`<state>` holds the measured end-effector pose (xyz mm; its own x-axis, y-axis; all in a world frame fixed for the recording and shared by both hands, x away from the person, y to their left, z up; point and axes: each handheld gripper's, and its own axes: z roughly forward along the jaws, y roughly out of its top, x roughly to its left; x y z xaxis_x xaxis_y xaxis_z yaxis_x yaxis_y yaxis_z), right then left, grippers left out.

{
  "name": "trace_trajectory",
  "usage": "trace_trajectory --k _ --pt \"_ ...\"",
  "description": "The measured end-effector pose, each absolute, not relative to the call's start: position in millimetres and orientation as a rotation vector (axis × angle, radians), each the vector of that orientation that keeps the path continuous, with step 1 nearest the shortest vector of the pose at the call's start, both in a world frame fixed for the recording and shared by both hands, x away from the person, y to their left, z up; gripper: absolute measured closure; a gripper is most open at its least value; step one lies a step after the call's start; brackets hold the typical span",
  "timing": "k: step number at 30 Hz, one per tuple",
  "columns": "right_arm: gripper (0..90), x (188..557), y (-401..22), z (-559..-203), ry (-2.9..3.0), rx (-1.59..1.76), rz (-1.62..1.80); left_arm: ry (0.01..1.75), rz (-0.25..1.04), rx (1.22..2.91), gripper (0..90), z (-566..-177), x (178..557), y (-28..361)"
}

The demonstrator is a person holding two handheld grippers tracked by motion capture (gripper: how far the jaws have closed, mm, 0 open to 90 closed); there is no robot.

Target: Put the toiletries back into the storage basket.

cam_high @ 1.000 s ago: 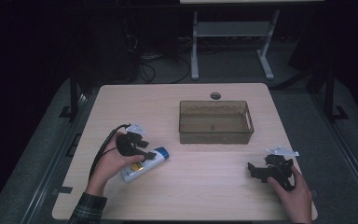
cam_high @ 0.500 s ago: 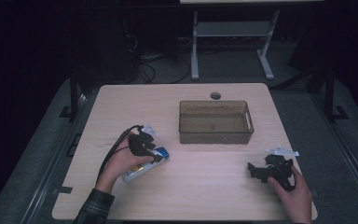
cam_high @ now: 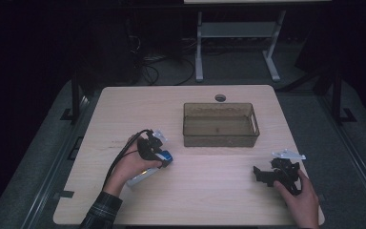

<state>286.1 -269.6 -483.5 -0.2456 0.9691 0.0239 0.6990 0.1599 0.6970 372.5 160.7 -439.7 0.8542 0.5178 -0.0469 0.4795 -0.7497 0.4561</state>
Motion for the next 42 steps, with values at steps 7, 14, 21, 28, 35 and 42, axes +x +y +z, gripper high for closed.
trace_trajectory --k 7,14,21,28,35,42 --pt "0.0 286.1 -269.6 -483.5 2.012 1.582 0.839 0.737 0.128 2.594 33.9 -446.2 371.5 155.5" --pt "0.0 286.1 -269.6 -483.5 2.012 1.581 0.839 0.735 0.128 2.593 35.4 -445.5 371.1 155.7" --pt "0.0 286.1 -269.6 -483.5 2.012 1.582 0.839 0.750 0.091 2.552 35.9 -442.9 370.4 162.6" --pt "0.0 286.1 -269.6 -483.5 2.012 1.582 0.839 0.746 0.094 2.468 36.1 -428.2 365.6 172.8" --pt "0.0 286.1 -269.6 -483.5 2.012 1.582 0.839 0.714 0.092 2.383 36.3 -418.5 359.2 187.4" --pt "0.0 286.1 -269.6 -483.5 2.012 1.581 0.839 0.692 0.105 2.327 36.4 -406.6 353.1 200.6"
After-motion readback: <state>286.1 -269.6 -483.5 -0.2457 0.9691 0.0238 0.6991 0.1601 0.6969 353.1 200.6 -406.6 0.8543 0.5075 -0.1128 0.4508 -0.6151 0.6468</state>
